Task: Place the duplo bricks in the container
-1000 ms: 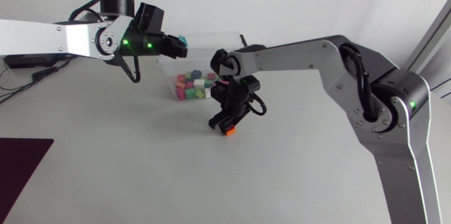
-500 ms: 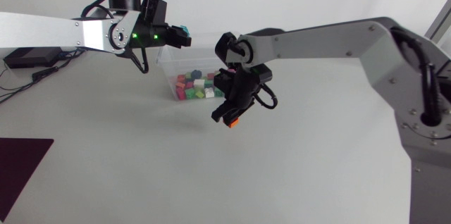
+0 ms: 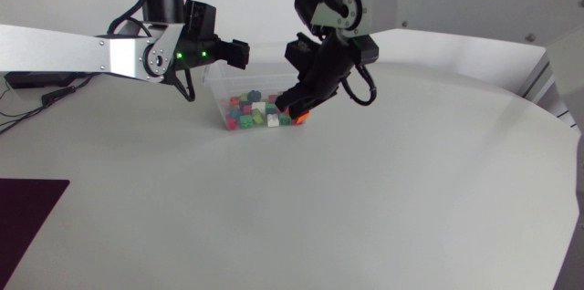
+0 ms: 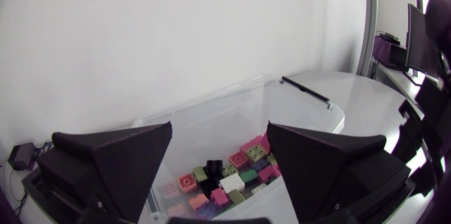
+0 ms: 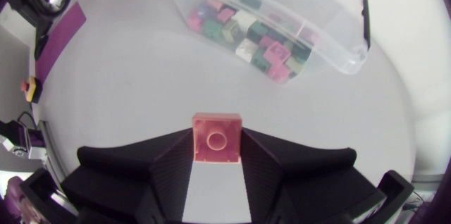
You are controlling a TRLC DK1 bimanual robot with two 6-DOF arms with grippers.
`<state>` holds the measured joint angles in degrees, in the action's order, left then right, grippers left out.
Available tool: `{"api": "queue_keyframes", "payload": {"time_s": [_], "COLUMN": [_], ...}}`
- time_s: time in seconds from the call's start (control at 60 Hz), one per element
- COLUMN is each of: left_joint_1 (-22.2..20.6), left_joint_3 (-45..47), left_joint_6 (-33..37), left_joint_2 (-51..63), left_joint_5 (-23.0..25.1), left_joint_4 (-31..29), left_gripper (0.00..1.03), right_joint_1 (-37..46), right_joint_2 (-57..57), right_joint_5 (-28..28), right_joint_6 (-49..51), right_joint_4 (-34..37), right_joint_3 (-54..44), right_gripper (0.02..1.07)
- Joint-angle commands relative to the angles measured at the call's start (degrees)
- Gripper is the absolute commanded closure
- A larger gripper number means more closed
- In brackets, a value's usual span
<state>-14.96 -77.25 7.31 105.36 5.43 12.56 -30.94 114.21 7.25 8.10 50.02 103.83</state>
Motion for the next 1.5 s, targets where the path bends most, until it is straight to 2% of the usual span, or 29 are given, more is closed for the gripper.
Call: {"api": "queue_keyframes", "payload": {"time_s": [0.0, 0.517, 1.117, 1.483], "left_joint_1": [0.11, 0.2, 0.55, 1.25], "left_joint_3": [4.04, 18.54, 25.4, 28.74], "left_joint_6": [-0.19, 3.32, 5.26, 5.96], "left_joint_2": [-4.38, -16.42, -21.69, -24.15], "left_joint_5": [-0.51, 1.07, 1.34, 2.83], "left_joint_4": [0.1, -4.56, -7.99, -9.13], "left_gripper": [0.05, 0.05, 0.05, 0.05], "right_joint_1": [0.62, 1.58, 0.97, 0.97], "right_joint_2": [-1.45, 8.22, 15.69, 15.43], "right_joint_5": [-0.04, -0.74, -0.83, -1.53], "right_joint_6": [-2.03, -3.0, -4.49, -4.67], "right_joint_4": [-1.33, -5.55, -14.6, -25.85], "right_joint_3": [3.75, 20.53, 25.9, 19.39], "right_gripper": [0.71, 0.71, 0.71, 0.71]}}
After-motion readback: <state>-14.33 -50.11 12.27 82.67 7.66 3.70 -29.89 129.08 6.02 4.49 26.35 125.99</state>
